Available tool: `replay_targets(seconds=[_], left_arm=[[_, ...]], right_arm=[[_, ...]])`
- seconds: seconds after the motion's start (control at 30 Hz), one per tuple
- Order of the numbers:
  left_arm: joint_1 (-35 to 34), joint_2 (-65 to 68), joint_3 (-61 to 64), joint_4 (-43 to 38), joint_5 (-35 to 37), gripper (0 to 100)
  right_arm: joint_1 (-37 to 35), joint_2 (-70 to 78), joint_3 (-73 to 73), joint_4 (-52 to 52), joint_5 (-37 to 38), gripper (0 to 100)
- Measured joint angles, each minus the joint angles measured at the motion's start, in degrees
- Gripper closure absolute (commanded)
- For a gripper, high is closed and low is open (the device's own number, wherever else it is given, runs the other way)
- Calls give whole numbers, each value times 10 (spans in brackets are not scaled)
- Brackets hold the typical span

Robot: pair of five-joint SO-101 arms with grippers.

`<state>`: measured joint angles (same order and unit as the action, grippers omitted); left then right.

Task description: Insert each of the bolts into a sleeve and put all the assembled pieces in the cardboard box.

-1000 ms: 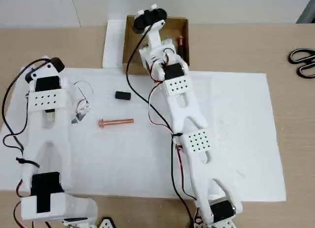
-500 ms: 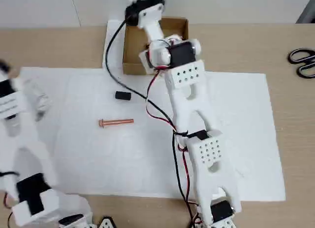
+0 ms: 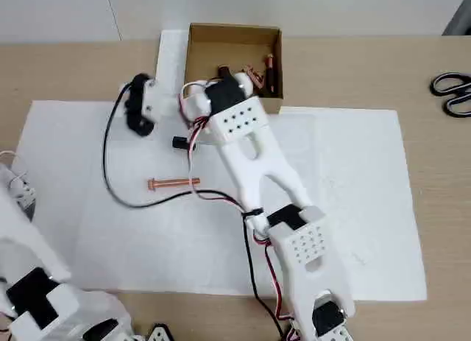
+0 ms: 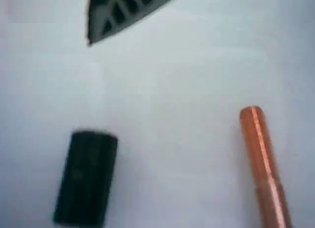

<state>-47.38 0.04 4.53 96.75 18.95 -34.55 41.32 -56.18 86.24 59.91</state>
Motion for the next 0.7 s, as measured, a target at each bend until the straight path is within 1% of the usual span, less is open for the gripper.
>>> replay_targets(seconds=[0.17, 0.27, 0.37, 0.47, 0.6, 0.7], left_arm=[[-13, 0, 0, 10, 0, 994], [-13, 0, 0, 10, 0, 994], [-13, 0, 0, 10, 0, 994], [-12, 0, 0, 10, 0, 994], [-12, 0, 0, 10, 0, 994], [-12, 0, 0, 10, 0, 994]], right_arm=[[-7, 62, 0, -91, 14, 732], [-9, 84, 0, -149, -19, 732], [-9, 98, 0, -168, -63, 732], [-20, 100, 0, -158, -90, 732], [-44, 100, -22, -94, -120, 732], [-53, 100, -49, -54, -124, 732]])
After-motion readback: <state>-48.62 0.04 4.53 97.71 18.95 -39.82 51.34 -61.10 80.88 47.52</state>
